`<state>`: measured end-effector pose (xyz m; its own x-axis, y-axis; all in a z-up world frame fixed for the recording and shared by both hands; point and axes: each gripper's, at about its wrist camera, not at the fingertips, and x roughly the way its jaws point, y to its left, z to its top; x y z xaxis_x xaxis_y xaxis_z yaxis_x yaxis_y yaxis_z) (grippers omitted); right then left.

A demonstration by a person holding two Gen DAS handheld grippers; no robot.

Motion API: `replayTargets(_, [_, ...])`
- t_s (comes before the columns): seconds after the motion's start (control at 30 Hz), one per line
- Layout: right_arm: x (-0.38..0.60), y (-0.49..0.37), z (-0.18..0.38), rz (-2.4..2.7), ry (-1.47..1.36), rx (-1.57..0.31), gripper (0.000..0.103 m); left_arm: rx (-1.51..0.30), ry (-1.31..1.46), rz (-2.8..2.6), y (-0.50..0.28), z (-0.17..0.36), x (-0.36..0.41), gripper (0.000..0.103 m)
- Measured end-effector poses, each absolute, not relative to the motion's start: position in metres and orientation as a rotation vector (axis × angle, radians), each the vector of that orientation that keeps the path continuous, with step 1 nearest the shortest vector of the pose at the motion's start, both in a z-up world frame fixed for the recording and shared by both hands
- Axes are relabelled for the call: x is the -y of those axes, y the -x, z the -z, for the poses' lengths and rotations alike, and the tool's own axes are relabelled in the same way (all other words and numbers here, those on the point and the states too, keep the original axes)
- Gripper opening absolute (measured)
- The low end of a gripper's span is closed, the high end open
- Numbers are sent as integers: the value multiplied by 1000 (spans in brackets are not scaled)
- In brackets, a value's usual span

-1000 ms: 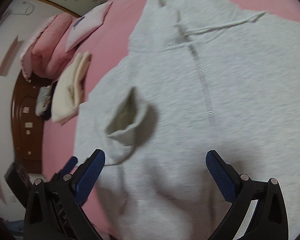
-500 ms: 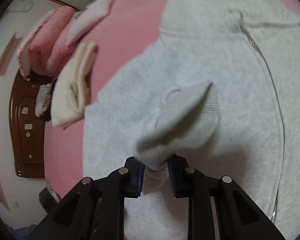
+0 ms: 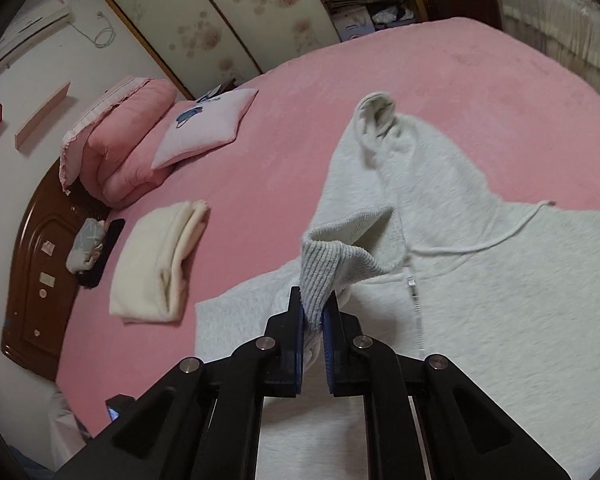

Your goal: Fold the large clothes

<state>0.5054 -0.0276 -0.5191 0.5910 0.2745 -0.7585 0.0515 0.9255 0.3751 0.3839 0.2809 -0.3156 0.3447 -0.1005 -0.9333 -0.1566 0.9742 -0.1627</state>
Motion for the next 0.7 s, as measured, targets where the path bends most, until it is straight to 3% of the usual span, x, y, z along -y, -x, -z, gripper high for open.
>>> replayTargets(0.1, [45,-497,533,-81,-369,-989,8,-1233,219,-48,-382,318,-275,41])
replayTargets(0.5, [100,-439,671,133,-379,-1214,8,-1248,114,-112,-372,317,-258,39])
replayTargets(0.7, [92,-423,676,178,-296,-1159,8,-1257,132,-126,-373,315,-252,38])
